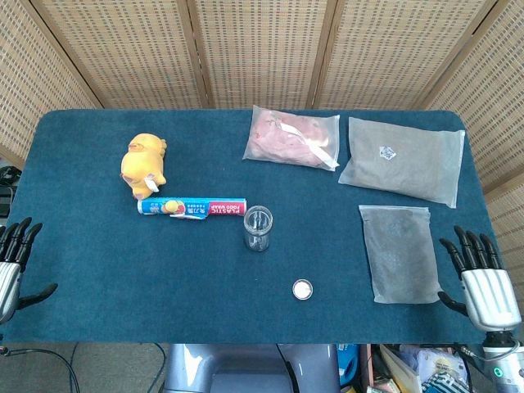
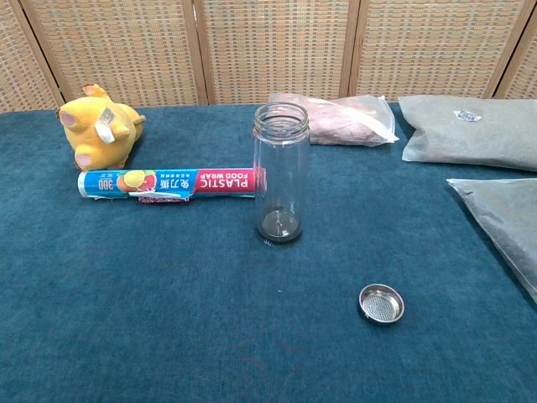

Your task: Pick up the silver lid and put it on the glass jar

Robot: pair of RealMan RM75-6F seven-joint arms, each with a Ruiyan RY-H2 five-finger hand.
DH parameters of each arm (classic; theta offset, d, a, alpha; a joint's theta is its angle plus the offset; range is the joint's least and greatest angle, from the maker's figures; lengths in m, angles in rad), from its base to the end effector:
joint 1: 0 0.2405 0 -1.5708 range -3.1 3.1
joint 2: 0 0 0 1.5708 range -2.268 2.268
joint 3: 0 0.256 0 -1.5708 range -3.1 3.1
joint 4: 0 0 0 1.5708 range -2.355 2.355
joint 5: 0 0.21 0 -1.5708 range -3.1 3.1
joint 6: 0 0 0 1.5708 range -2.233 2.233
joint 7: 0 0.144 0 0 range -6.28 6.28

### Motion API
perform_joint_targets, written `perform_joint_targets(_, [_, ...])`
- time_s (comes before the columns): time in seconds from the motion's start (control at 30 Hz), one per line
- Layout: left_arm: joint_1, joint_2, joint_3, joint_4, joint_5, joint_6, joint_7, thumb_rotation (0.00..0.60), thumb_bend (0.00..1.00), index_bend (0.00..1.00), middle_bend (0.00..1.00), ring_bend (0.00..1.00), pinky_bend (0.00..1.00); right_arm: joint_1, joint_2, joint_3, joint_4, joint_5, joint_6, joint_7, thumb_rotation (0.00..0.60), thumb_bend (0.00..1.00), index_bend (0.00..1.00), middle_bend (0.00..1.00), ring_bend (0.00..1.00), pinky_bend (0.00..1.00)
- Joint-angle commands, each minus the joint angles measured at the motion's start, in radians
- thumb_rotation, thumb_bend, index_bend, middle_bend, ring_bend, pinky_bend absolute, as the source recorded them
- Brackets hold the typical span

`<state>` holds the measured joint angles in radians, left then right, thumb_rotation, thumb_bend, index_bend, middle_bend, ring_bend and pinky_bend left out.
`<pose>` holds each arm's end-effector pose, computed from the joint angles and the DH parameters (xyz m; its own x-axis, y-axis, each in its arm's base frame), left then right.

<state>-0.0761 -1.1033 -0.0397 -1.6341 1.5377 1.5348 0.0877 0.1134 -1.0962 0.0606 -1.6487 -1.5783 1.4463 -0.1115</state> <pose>-0.3024 0.1757 0.1651 0.4698 -0.0368 0.8820 0.8814 -0.0364 -0.4710 -0.2909 -0.1905 0.1550 0.4910 -0.0068 0.8712 -0.8655 -0.1179 0.4868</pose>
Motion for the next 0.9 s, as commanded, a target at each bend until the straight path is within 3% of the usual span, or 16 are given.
perform_joint_targets(0.03, [-0.002,0.0,0.0,-0.002,-0.007,-0.007,0.005,0.6,0.06,0.0,0.0,0.0,0.0,0.107,0.014,-0.018,-0.026,-0.05,-0.154,0.207,0.6,0.17,0.41,0.0,0.0,0.0])
perform_joint_targets(0.2, [-0.005,-0.006,-0.002,-0.001,-0.018,-0.018,0.015,0.6,0.06,0.0,0.0,0.0,0.0,0.183,-0.061,-0.018,-0.022,-0.031,-0.273,0.24,0.6,0.33,0.47,0.0,0.0,0.0])
perform_joint_targets(0.4, [-0.008,-0.006,-0.003,0.0,-0.026,-0.026,0.019,0.6,0.06,0.0,0.0,0.0,0.0,0.252,-0.121,0.002,-0.042,0.062,-0.399,0.139,0.6,0.44,0.49,0.0,0.0,0.0])
perform_joint_targets(0.9, [-0.016,-0.006,-0.008,0.004,-0.042,-0.044,0.015,0.6,0.06,0.0,0.0,0.0,0.0,0.338,-0.268,0.026,-0.109,0.273,-0.522,-0.039,0.6,0.46,0.49,0.0,0.0,0.0])
